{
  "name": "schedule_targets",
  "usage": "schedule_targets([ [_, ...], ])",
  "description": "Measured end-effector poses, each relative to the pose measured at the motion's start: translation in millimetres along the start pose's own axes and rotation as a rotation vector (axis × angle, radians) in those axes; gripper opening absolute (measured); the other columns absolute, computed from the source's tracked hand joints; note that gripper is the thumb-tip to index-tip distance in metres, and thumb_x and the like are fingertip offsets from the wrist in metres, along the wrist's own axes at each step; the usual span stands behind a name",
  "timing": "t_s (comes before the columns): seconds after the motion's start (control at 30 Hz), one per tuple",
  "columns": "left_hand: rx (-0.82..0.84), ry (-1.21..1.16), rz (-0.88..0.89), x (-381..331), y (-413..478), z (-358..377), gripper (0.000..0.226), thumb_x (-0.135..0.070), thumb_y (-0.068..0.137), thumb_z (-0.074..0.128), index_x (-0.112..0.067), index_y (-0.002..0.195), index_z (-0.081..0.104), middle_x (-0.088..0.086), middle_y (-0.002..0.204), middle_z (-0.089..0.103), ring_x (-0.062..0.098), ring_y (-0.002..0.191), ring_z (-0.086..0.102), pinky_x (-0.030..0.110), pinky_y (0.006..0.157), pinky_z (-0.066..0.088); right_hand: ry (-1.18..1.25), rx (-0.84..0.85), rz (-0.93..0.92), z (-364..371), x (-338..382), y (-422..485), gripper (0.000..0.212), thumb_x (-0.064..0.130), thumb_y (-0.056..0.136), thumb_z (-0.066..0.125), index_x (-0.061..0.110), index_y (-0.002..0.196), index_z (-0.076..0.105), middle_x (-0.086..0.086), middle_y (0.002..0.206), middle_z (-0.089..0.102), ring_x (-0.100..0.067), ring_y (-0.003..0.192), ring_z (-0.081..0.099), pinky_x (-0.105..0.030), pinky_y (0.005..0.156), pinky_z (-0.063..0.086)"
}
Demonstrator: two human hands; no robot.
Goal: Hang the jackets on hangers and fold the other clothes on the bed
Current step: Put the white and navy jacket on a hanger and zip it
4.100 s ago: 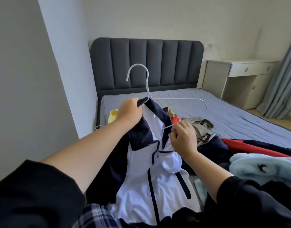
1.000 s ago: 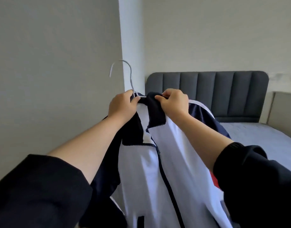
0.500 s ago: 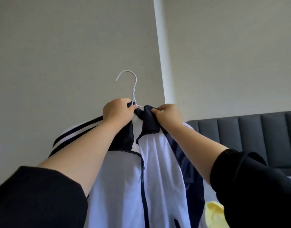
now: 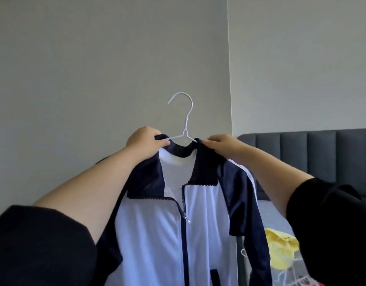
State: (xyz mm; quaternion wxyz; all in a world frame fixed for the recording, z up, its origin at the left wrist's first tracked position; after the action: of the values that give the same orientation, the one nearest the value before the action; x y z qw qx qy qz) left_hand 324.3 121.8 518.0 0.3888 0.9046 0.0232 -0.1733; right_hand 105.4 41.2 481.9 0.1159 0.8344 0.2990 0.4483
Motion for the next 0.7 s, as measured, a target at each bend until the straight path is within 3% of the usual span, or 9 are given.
schedule_targets([
  [0.07, -0.069, -0.017, 0.016, -4, -10, 11, 0.029, -0.036, 0.083, 0.067, -0.009, 0.073, 0.062, 0.000, 0.061, 0.052, 0.020, 0.060, 0.046, 0.029, 0.054, 0.031, -0.122, -0.006, -0.042, 5, 3, -3, 0.016, 0.035, 0.089, 0.064, 0.023, 0.079, 0.066, 0.007, 0.074, 0.060, -0.011, 0.070, 0.056, -0.021, 0.062, 0.042],
  [0.17, -0.138, -0.196, 0.017, -4, -18, 19, 0.031, -0.037, 0.084, 0.066, -0.014, 0.066, 0.057, -0.004, 0.057, 0.049, 0.017, 0.058, 0.045, 0.029, 0.055, 0.032, -0.199, -0.251, -0.057, -5, 6, -8, 0.019, 0.022, 0.087, 0.065, 0.017, 0.069, 0.060, 0.002, 0.065, 0.056, -0.019, 0.068, 0.053, -0.026, 0.056, 0.038],
  [0.23, -0.074, -0.272, 0.023, 1, -22, 26, 0.032, -0.040, 0.088, 0.061, -0.018, 0.065, 0.052, -0.007, 0.059, 0.048, 0.016, 0.062, 0.047, 0.029, 0.058, 0.034, -0.166, -0.382, -0.036, -15, -1, -15, 0.018, 0.020, 0.086, 0.065, 0.012, 0.070, 0.062, -0.001, 0.065, 0.057, -0.022, 0.069, 0.053, -0.028, 0.057, 0.037],
  [0.3, 0.121, -0.122, 0.033, 8, -26, 42, 0.018, -0.040, 0.091, 0.056, -0.024, 0.085, 0.061, -0.007, 0.080, 0.061, 0.017, 0.081, 0.057, 0.029, 0.071, 0.042, -0.155, -0.446, -0.017, -22, -12, -23, 0.016, 0.020, 0.084, 0.065, 0.007, 0.075, 0.065, -0.004, 0.068, 0.058, -0.024, 0.070, 0.054, -0.028, 0.056, 0.037],
  [0.4, 0.528, 0.033, -0.075, 26, -46, 73, 0.036, -0.048, 0.092, 0.054, -0.022, 0.117, 0.058, -0.002, 0.113, 0.062, 0.019, 0.105, 0.058, 0.030, 0.092, 0.045, -0.179, -0.421, 0.021, -20, -32, -32, 0.015, 0.019, 0.084, 0.067, 0.007, 0.075, 0.066, -0.004, 0.068, 0.059, -0.025, 0.072, 0.056, -0.028, 0.057, 0.040],
  [0.5, 0.785, -0.339, -0.196, 18, -65, 93, 0.032, -0.036, 0.097, 0.052, -0.020, 0.124, 0.056, -0.001, 0.115, 0.064, 0.014, 0.101, 0.062, 0.023, 0.081, 0.048, -0.192, -0.419, 0.028, -16, -46, -39, 0.013, 0.019, 0.085, 0.066, 0.007, 0.082, 0.070, -0.008, 0.075, 0.065, -0.028, 0.078, 0.060, -0.032, 0.068, 0.047],
  [0.53, 0.768, -0.375, -0.180, 13, -65, 96, 0.026, -0.027, 0.098, 0.052, -0.015, 0.120, 0.059, 0.001, 0.109, 0.065, 0.016, 0.096, 0.062, 0.022, 0.077, 0.048, -0.195, -0.435, 0.021, -17, -47, -41, 0.012, 0.018, 0.085, 0.066, 0.007, 0.082, 0.070, -0.008, 0.075, 0.065, -0.028, 0.078, 0.060, -0.032, 0.067, 0.046],
  [0.6, 0.618, -0.143, -0.049, 4, -58, 96, 0.018, -0.018, 0.096, 0.052, -0.007, 0.107, 0.062, 0.004, 0.093, 0.063, 0.022, 0.089, 0.058, 0.026, 0.074, 0.044, -0.187, -0.456, 0.006, -19, -48, -44, 0.011, 0.018, 0.084, 0.066, 0.007, 0.082, 0.070, -0.008, 0.076, 0.065, -0.027, 0.077, 0.060, -0.032, 0.068, 0.046],
  [0.7, 0.382, 0.040, 0.076, -10, -52, 106, 0.018, -0.018, 0.096, 0.051, -0.006, 0.104, 0.062, 0.007, 0.102, 0.063, 0.027, 0.096, 0.057, 0.031, 0.082, 0.044, -0.183, -0.440, -0.025, -18, -48, -48, 0.011, 0.018, 0.084, 0.066, 0.009, 0.084, 0.072, -0.007, 0.077, 0.067, -0.025, 0.077, 0.060, -0.033, 0.069, 0.048],
])
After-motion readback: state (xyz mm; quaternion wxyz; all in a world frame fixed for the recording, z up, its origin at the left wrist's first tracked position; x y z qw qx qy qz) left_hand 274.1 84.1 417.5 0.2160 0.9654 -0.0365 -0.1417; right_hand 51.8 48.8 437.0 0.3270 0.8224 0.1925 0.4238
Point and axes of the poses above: each hand's wrist, its own y-axis towards the middle knuckle, its own z-axis out of the palm, x = y × z, the point moved 8 cm from there along y, towards the middle knuckle
